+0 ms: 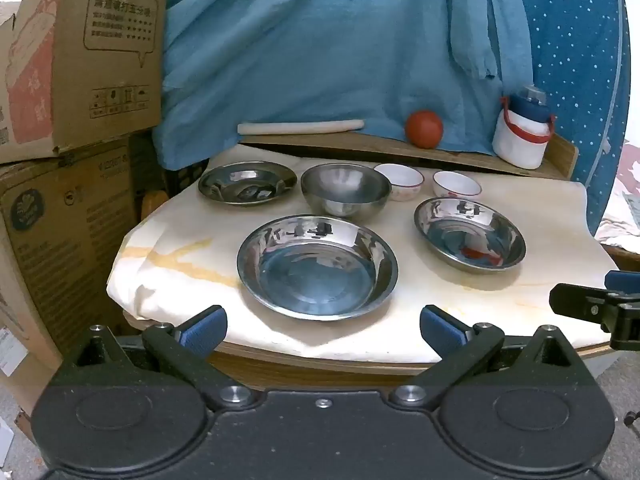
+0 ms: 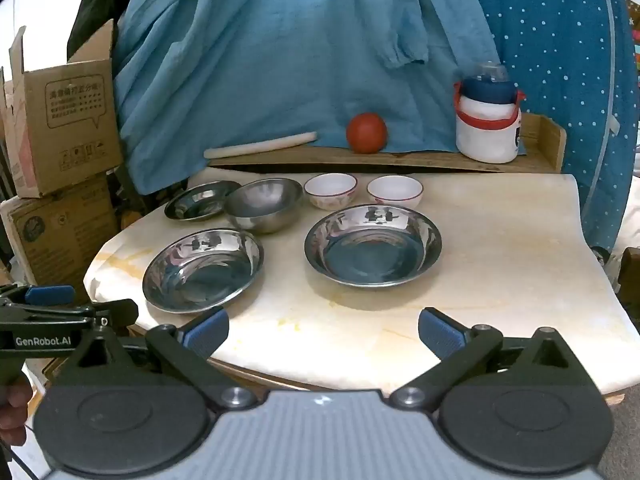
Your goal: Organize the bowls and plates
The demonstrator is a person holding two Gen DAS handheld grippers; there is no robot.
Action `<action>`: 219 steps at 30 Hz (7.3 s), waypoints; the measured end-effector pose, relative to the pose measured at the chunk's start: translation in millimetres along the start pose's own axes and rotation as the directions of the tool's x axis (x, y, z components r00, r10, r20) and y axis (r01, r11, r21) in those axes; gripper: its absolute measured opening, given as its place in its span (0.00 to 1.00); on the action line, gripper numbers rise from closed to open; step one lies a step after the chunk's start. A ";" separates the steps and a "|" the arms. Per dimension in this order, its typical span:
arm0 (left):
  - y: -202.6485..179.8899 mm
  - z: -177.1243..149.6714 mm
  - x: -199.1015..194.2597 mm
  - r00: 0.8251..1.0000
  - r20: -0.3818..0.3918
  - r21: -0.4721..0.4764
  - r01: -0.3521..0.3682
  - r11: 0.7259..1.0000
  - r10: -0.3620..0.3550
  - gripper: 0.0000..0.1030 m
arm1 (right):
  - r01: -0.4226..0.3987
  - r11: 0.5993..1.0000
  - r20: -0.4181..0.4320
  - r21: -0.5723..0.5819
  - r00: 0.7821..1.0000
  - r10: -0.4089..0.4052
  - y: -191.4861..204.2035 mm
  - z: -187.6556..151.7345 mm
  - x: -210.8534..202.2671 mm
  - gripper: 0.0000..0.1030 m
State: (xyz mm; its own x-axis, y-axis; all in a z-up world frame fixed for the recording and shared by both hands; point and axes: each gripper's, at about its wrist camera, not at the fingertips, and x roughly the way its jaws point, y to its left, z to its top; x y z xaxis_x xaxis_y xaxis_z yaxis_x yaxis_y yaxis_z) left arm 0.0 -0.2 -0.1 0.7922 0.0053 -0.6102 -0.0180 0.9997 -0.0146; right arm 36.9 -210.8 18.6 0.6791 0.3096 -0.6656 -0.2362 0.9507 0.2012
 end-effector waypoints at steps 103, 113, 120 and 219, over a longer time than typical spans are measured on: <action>8.3 9.8 23.2 0.991 -0.056 -0.041 -0.124 0.991 0.122 0.99 | -0.023 0.999 -0.037 -0.031 0.999 0.022 5.6 14.1 24.9 1.00; 50.9 29.1 44.8 0.982 -0.098 -0.153 -0.176 0.972 0.162 0.99 | -0.084 0.993 -0.059 -0.080 0.995 0.080 20.3 30.0 47.7 1.00; 61.0 43.6 71.1 0.974 -0.152 -0.165 -0.194 0.967 0.169 0.99 | -0.145 0.982 -0.113 -0.124 0.985 0.131 28.2 39.6 66.3 1.00; -95.9 122.1 191.6 0.943 -0.299 -0.054 0.138 0.989 -0.148 0.13 | -0.173 0.985 -0.261 0.006 0.951 0.168 -129.5 105.5 144.1 0.19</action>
State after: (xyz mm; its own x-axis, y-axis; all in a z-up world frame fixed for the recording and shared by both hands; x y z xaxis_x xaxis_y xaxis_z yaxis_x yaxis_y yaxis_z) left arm 228.0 -92.2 -18.9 0.5668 -0.1496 -0.8102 0.0584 0.9882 -0.1417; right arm 238.6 -287.1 -27.5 0.4246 0.4491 -0.7861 -0.3462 0.8829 0.3173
